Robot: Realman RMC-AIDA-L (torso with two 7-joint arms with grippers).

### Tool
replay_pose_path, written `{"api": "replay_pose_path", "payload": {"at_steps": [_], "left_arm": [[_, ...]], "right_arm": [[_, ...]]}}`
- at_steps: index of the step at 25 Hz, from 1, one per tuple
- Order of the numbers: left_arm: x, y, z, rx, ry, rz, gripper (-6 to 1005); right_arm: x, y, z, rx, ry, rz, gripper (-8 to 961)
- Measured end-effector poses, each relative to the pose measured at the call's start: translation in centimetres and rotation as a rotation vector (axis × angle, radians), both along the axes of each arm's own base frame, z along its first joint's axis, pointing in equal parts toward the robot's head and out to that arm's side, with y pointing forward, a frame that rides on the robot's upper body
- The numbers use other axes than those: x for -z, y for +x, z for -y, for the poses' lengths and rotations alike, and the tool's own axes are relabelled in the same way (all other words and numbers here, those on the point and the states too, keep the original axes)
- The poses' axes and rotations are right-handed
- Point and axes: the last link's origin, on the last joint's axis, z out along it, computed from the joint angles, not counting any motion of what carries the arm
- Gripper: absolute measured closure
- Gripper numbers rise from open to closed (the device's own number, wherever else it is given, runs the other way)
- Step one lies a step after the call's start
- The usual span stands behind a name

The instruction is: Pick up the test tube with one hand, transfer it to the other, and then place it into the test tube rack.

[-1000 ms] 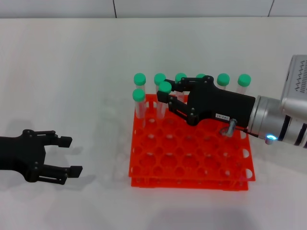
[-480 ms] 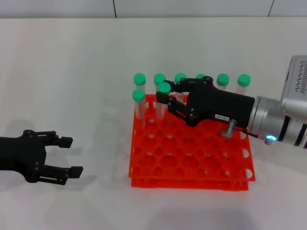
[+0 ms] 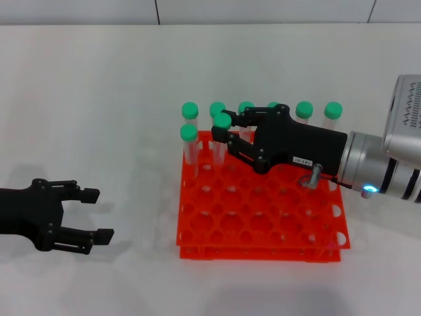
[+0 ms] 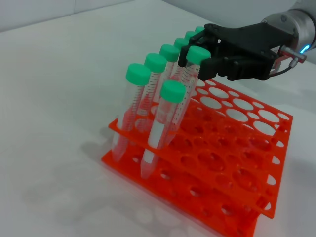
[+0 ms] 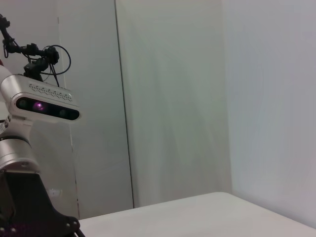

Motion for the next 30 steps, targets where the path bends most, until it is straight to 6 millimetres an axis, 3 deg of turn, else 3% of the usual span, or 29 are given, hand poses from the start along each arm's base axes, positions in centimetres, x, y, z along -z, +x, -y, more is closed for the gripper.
{"api": "replay_pose_path", "payload": {"at_steps": [8,13,14,22,30], "left_arm": [[0.0,0.0,0.0,0.000,-0.002,0.001,115],[-0.1,-0.1,0.3,0.005,0.000,0.009,115],[-0.2,-0.1,0.4,0.008,-0.001,0.011,115],[-1.0,0.9,0.5,0.062,0.041,0.101,115],[-2.4,3.2,-0.2,0.124,0.128,0.254,115]], "right_arm": [[-0.1,-0.2,0.0,-0.009,0.001,-0.005,575],[-1.0,0.1,0.5,-0.019,0.007,-0.049,380],[-1.4,0.3,0.7,-0.016,0.013,-0.062,341],[-5.5,2.4,3.0,-0.029,0.094,-0.183,313],[-10.1,4.7,3.6,-0.019,-0.001,-0.063,316]]}}
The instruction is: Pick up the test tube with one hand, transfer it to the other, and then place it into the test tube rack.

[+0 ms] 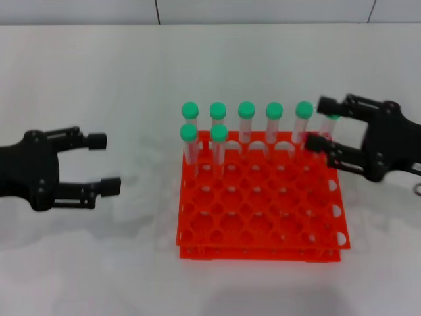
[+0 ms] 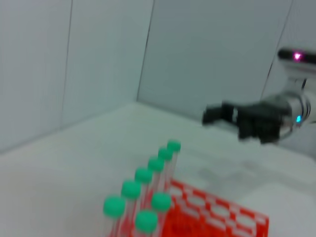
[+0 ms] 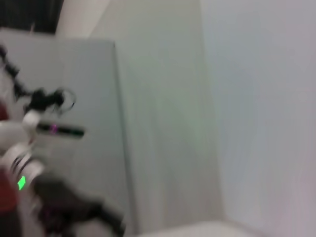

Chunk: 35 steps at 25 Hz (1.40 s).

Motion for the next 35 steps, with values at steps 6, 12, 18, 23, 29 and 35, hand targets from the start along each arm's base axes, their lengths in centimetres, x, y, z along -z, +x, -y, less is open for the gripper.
{"api": "replay_pose_path", "payload": {"at_steps": [6,12,18,23,29,35], "left_arm": [[0.2,1.3,-0.3,-0.001,0.017,0.096,115],[1.0,1.7,-0.5,-0.003,0.003,0.142,115],[1.3,1.6,-0.5,-0.013,-0.009,0.146,115],[1.6,1.7,-0.5,-0.013,-0.035,0.127,115],[1.6,1.6,-0.4,-0.023,-0.046,0.120,115],[1.7,1.5,-0.3,-0.029,-0.055,0.111,115]], "right_arm": [[-3.2,1.5,0.4,0.005,-0.108,0.158,318],[-4.7,2.3,0.2,0.024,-0.123,0.231,319],[-4.7,1.9,-0.4,0.024,-0.162,0.270,320],[-4.4,1.4,-0.6,0.018,-0.166,0.273,320],[-3.8,1.0,-0.7,0.013,-0.162,0.260,321],[-3.8,0.7,-0.9,0.006,-0.160,0.259,322]]}}
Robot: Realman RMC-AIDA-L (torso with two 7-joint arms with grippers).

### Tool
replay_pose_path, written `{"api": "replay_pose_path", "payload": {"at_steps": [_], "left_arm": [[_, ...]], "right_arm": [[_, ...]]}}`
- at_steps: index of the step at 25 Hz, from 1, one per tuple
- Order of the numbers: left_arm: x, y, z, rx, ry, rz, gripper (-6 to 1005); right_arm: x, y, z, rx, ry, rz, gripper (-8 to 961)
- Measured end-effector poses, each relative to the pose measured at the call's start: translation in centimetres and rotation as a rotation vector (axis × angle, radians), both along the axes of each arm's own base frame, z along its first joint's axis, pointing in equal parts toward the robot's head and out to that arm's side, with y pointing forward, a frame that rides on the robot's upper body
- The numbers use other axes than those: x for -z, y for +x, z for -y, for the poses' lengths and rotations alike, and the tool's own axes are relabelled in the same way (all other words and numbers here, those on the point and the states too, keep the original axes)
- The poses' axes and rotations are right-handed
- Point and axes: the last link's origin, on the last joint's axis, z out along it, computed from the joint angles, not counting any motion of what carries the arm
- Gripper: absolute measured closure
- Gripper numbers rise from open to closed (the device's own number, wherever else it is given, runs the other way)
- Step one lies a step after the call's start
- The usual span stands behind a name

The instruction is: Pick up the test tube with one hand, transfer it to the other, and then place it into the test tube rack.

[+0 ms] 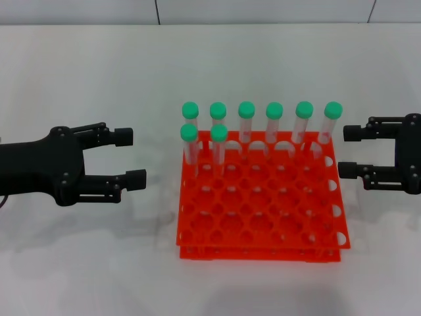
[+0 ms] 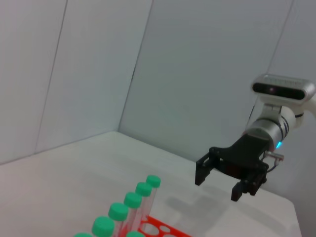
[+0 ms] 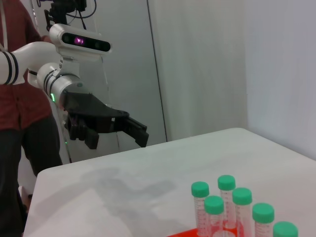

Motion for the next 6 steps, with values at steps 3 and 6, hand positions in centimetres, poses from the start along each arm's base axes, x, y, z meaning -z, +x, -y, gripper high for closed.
{"api": "replay_pose_path", "payload": {"at_steps": [3,6], "left_arm": [[0.04,-0.14,0.12,-0.005,-0.002,-0.002,115],[0.07,-0.18,0.16,-0.006,-0.004,-0.004,115]], "right_arm": [[0.01,-0.09,0.08,-0.004,0.001,-0.001,322],[0.03,-0.05,0.13,-0.002,0.000,-0.002,322]]}}
